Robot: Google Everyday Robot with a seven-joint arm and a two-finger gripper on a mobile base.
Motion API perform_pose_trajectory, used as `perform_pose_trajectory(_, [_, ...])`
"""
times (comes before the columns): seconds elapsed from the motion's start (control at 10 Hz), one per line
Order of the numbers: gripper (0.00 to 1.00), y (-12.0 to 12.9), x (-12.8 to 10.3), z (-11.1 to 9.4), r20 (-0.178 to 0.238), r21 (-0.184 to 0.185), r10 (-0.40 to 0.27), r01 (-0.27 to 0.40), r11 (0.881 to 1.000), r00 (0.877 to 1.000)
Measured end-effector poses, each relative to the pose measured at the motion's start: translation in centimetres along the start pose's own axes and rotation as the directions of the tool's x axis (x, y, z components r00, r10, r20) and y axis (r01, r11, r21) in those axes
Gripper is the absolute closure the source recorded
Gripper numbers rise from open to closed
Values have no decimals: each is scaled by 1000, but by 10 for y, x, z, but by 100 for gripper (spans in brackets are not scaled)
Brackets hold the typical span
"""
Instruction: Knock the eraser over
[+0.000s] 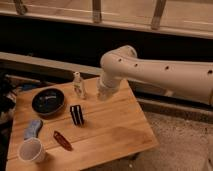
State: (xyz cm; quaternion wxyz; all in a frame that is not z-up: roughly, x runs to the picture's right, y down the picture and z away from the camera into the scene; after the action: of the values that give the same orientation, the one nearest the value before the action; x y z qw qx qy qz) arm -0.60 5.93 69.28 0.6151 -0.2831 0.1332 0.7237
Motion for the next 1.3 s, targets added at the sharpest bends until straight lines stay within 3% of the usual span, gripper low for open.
perform_pose_trajectory(0.4, [100, 23, 12, 13, -6, 21, -31, 31, 999, 1000])
perform_pose_trajectory(0.7, [100, 19, 14, 23, -21, 34, -44, 45, 998, 999])
perform_pose_trajectory(1.3, [100, 33, 25, 38, -51, 56, -69, 72, 996, 996])
